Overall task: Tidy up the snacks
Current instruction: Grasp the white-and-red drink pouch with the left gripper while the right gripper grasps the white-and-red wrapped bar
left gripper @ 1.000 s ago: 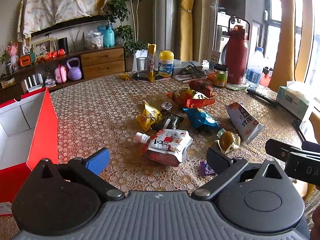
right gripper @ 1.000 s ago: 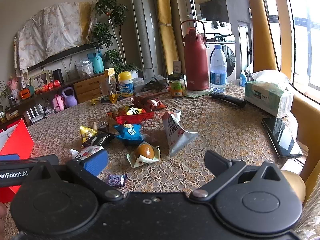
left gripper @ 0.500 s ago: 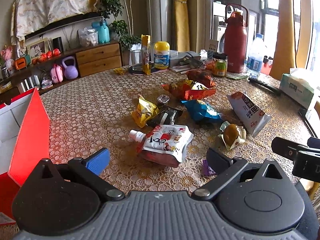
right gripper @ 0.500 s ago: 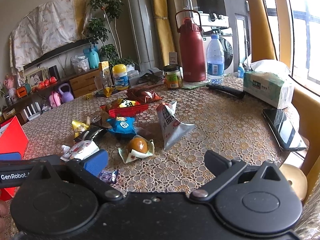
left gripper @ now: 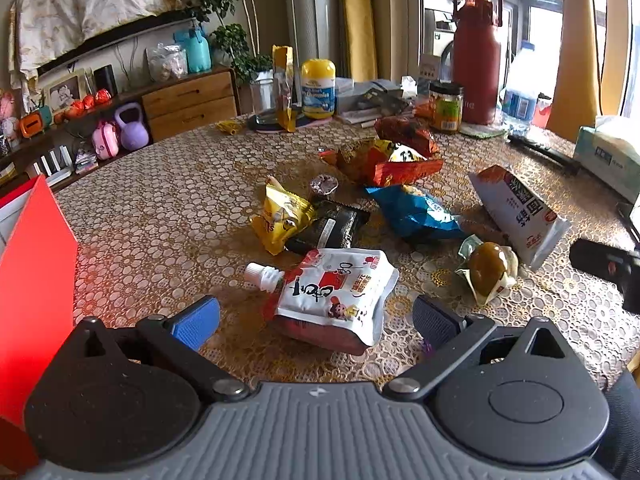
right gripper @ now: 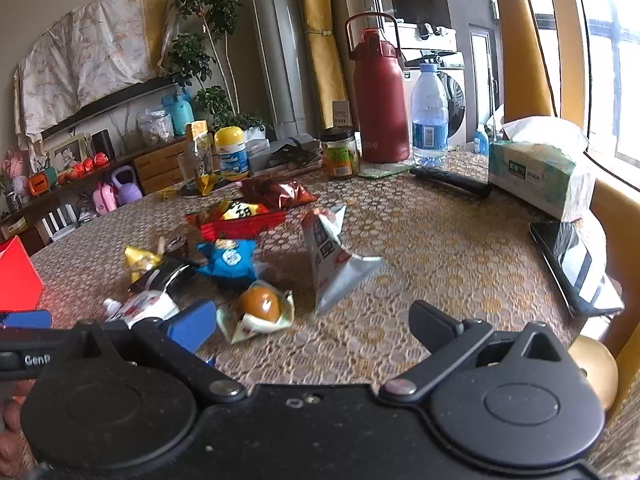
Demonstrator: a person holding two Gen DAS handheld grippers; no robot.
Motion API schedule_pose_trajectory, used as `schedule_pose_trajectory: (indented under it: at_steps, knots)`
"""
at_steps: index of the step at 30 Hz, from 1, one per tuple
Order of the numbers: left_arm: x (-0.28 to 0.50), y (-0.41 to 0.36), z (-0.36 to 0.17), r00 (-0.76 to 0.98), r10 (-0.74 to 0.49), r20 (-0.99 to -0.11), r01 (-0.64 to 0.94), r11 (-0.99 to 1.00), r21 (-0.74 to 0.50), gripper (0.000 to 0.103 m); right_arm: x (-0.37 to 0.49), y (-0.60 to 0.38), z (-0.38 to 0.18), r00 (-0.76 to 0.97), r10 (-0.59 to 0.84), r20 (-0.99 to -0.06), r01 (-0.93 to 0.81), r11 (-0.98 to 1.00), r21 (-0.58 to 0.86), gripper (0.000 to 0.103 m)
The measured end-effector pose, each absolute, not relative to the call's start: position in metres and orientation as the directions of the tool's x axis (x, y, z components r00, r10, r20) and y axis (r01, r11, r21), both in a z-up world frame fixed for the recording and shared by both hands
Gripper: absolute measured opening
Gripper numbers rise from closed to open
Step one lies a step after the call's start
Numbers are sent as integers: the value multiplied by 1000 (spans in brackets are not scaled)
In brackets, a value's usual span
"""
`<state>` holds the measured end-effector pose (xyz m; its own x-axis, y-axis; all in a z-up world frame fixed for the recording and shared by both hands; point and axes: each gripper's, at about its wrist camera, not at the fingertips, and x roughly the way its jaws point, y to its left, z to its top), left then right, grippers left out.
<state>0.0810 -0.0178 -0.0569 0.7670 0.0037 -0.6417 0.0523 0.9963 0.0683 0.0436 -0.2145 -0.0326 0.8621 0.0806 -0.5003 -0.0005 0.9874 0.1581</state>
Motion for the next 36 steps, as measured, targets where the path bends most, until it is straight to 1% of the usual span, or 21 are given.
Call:
schedule_pose_trajectory:
  at_steps: [11,18,29,30,31,32,34,36]
  knots:
    - [107,-19,-72,752,-1,-659,69,995,77,103,97,-219,-35,866,60,-496,-11,995,101,103]
    - [117,-18,-82,748,0,-664,70,994,79,103,126,-216,-41,858,62,-510,-31,997,69,103]
    - [129,-14,-93,737,-42,-675,90,995,36,103,153,-213,-53,846,76,-528,-48,997,66,103]
    - [129,-14,-94,736,-42,-676,90,995,35,103,154,-213,-54,845,78,-529,-51,996,67,103]
    - [129,-14,-95,734,-44,-678,90,995,33,97,156,-213,-55,843,82,-531,-54,996,68,103]
    - [130,-14,-96,728,-49,-684,94,995,29,93,157,-213,-57,841,85,-534,-56,996,71,101]
    - [130,-12,-97,724,-58,-687,94,995,16,91,160,-213,-60,834,85,-545,-56,996,71,94]
    - [130,-11,-97,723,-63,-688,94,996,8,89,162,-214,-63,827,80,-556,-49,996,70,82]
